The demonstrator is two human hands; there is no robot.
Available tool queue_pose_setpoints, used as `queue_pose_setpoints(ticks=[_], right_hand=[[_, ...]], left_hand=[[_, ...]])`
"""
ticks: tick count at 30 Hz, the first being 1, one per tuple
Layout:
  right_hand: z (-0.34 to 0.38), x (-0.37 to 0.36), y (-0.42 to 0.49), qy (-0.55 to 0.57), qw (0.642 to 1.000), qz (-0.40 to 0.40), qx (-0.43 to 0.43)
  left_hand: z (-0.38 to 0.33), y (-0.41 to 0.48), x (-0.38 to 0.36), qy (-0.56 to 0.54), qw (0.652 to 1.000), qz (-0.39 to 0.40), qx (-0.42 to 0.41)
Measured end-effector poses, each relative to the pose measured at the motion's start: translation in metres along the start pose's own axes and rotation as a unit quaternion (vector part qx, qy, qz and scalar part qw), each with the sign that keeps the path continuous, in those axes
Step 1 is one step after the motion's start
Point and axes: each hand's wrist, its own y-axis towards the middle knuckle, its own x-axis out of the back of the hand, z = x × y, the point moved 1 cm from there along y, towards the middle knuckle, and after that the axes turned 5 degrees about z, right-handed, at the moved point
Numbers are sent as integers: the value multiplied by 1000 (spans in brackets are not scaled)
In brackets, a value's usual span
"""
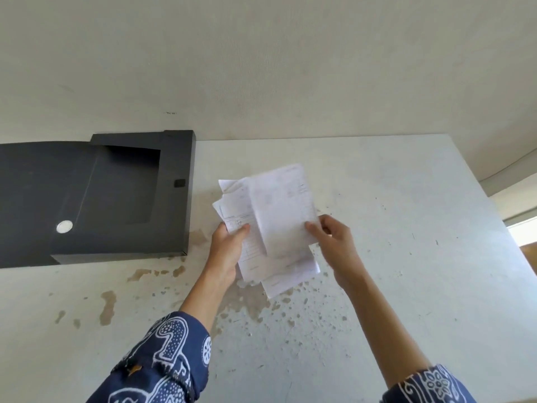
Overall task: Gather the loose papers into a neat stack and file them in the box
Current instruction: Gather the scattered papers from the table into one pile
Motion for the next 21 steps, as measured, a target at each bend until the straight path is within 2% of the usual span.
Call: queue_pose_setpoints(ticks=[3, 6, 11, 16, 21], right_hand=[[-6, -12, -3, -75, 997, 18, -11], [-3, -16, -7, -124, 992, 36, 11], [-3, -16, -10, -174, 982, 63, 21], [14, 3, -6, 25, 999, 25, 4], [23, 6, -3, 103, 992, 79, -9]], left_hand=[[-3, -11, -9, -8, 999, 37, -22], [-6, -18, -13, -16, 999, 43, -19], [-13, -24, -15, 41, 996, 46, -60], [-16, -29, -8, 41, 994, 91, -43], [-18, -31, -10, 47, 990, 130, -39]])
